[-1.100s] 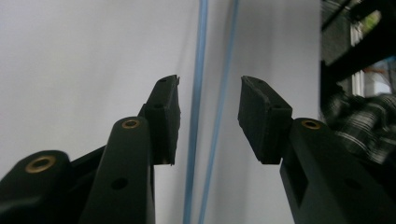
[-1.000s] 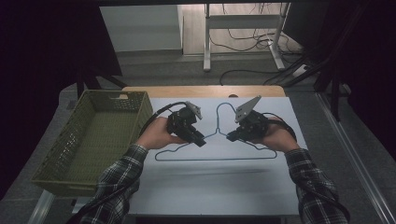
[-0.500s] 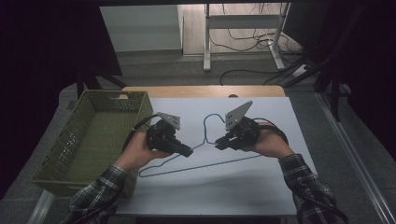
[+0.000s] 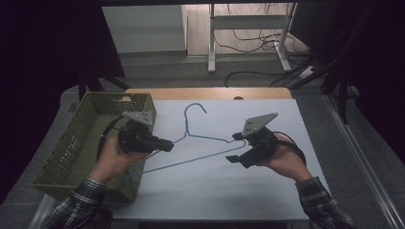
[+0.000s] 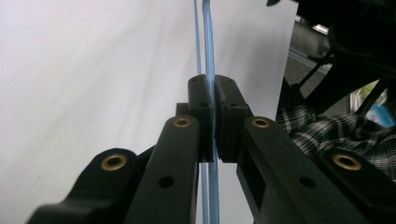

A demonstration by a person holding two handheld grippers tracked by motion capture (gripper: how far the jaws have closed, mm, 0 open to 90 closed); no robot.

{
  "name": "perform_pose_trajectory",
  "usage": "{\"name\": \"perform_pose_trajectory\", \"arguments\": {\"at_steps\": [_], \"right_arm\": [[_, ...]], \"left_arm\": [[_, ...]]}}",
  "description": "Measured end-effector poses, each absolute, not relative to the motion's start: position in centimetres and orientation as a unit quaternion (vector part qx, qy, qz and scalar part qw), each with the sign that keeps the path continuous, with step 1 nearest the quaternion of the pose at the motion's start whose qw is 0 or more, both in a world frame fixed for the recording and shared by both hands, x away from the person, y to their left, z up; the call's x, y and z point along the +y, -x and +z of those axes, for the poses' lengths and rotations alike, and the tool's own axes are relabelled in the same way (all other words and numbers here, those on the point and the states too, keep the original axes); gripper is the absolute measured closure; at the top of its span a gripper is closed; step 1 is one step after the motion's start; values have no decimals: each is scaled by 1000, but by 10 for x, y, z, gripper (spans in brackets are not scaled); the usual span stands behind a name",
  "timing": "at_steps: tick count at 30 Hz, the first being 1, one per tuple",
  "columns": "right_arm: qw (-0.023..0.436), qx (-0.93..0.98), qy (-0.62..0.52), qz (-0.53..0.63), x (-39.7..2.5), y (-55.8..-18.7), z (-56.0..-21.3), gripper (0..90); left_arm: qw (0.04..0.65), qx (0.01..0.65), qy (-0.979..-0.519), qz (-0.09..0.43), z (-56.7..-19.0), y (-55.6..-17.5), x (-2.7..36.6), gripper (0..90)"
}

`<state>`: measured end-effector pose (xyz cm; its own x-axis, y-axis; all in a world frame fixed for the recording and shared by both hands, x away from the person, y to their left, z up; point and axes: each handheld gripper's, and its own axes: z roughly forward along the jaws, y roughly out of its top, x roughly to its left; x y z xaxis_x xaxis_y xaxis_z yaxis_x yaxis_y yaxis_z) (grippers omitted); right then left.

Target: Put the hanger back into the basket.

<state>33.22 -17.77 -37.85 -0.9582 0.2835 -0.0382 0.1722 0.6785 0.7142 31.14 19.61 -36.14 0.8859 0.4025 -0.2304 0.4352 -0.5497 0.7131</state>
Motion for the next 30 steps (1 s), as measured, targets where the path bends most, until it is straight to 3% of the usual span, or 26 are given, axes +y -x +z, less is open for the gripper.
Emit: {"name": "perform_pose_trajectory", "arguments": {"at_steps": [9, 19, 30], "right_arm": [[65, 897, -190, 394, -199, -313, -402, 98], [27, 867, -247, 431, -217, -286, -416, 69], [21, 864, -256, 433, -224, -257, -423, 69]], "left_arm": [[427, 282, -858, 42, -338, -309, 244, 873], [426, 359, -825, 91, -342, -308, 313, 874], [432, 428, -784, 128, -360, -296, 381, 874]]}}
